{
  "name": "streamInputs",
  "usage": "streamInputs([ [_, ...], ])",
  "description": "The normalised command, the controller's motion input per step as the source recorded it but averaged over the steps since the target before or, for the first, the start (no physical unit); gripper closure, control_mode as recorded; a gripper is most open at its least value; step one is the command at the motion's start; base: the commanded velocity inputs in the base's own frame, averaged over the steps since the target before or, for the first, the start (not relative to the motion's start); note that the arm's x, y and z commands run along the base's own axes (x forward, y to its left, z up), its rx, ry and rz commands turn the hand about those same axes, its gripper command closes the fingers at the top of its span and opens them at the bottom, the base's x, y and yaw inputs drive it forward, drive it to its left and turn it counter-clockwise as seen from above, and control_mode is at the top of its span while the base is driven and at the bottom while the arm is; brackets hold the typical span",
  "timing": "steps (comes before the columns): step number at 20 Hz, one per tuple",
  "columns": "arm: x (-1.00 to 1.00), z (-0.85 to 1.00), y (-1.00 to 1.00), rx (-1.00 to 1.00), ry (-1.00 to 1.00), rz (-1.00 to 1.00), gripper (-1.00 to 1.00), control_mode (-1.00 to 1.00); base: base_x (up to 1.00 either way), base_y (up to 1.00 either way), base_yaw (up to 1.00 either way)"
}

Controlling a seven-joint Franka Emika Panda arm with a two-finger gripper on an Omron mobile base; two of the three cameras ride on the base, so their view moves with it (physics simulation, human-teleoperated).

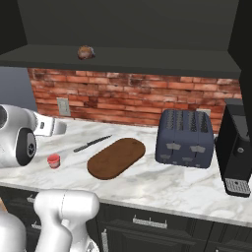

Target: Pick the bread, place it on the cutting board, pick the jam, place it on the counter, and close the cabinet.

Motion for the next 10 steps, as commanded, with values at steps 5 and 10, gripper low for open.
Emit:
streamInputs([
  [5, -0.16, 0.22, -0.17, 0.00, 0.00, 0.00, -1.00, -1.00, 0.00, 0.00, 0.00],
  [10, -0.14, 0.14, -0.18, 0.00, 0.00, 0.00, -1.00, -1.00, 0.00, 0.00, 0.00],
])
